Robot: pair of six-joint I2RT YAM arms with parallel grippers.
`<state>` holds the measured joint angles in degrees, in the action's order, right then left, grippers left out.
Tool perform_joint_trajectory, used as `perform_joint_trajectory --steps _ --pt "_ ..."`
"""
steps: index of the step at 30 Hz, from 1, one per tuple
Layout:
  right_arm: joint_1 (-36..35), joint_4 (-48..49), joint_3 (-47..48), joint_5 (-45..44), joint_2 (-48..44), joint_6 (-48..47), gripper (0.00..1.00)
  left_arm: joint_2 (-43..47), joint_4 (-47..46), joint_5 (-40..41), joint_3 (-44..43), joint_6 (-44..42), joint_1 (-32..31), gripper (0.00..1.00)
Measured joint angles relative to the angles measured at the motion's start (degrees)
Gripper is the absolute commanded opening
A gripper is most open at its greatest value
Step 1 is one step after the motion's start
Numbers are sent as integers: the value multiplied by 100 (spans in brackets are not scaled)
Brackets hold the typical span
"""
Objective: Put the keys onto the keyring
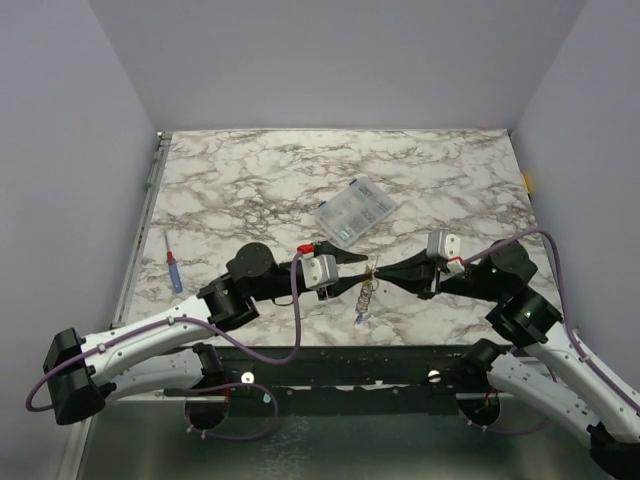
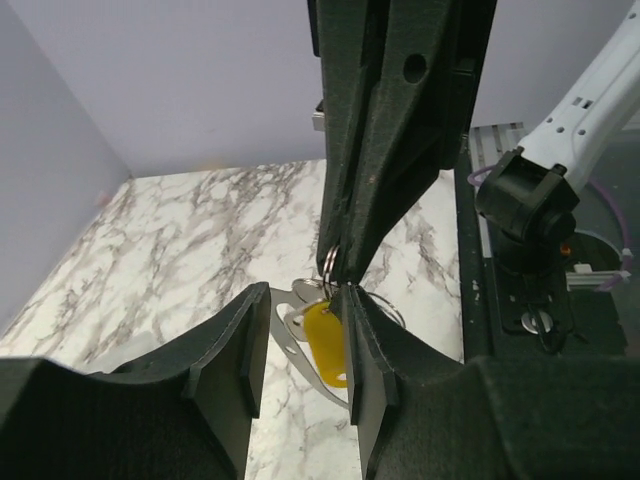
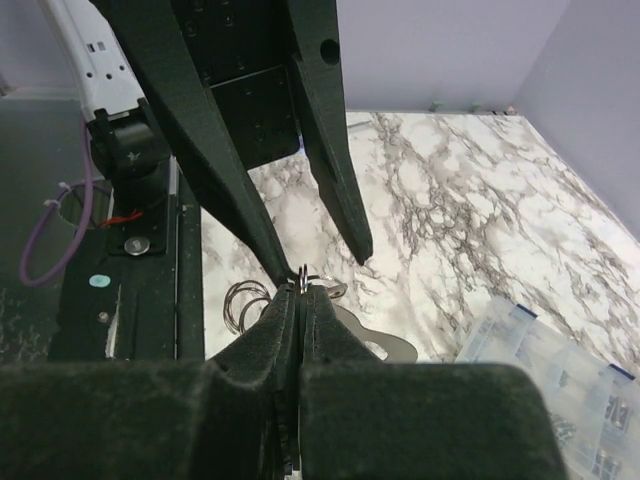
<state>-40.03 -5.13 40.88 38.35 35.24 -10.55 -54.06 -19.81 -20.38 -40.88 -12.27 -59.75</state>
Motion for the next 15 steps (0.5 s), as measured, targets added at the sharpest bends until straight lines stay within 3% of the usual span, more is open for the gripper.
perform_joint_trajectory --steps 15 --pt "0 -33 0 17 2 -48 1 -122 81 -339 -4 50 -2 42"
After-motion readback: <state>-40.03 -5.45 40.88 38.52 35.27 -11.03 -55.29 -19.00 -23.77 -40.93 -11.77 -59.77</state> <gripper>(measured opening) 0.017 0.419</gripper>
